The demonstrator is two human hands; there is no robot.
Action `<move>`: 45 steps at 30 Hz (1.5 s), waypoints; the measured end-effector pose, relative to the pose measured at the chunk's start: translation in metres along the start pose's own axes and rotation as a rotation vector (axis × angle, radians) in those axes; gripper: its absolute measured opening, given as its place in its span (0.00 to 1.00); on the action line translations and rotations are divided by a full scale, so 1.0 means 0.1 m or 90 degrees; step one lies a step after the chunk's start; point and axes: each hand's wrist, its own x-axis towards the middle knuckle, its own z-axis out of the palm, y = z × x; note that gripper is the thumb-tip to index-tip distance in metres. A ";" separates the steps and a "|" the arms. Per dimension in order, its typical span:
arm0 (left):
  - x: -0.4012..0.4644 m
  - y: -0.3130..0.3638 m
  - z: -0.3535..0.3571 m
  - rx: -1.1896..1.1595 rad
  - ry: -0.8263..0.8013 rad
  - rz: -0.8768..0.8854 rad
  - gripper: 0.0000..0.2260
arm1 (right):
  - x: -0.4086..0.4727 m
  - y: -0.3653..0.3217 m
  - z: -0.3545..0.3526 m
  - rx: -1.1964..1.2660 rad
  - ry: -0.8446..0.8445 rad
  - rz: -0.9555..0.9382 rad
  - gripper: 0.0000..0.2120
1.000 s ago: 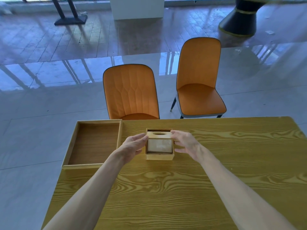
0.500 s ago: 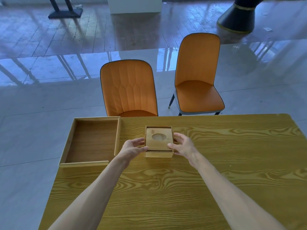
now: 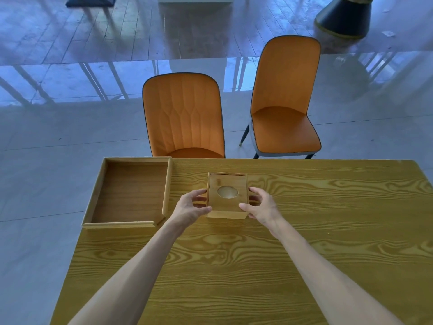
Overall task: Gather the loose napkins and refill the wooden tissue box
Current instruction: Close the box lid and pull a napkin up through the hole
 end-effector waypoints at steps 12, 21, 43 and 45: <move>0.08 0.19 0.23 0.159 0.110 0.003 0.34 | -0.04 -0.51 0.27 -0.556 0.195 -0.318 0.13; 0.05 0.16 0.24 0.180 0.126 0.001 0.33 | 0.13 -0.57 0.47 -0.759 0.118 -0.397 0.12; 0.04 0.13 0.27 0.163 0.138 0.009 0.33 | 0.17 -0.33 0.33 -0.556 0.090 -0.450 0.06; 0.04 0.13 0.27 0.157 0.138 0.010 0.33 | 0.17 -0.30 0.32 -0.518 0.089 -0.432 0.08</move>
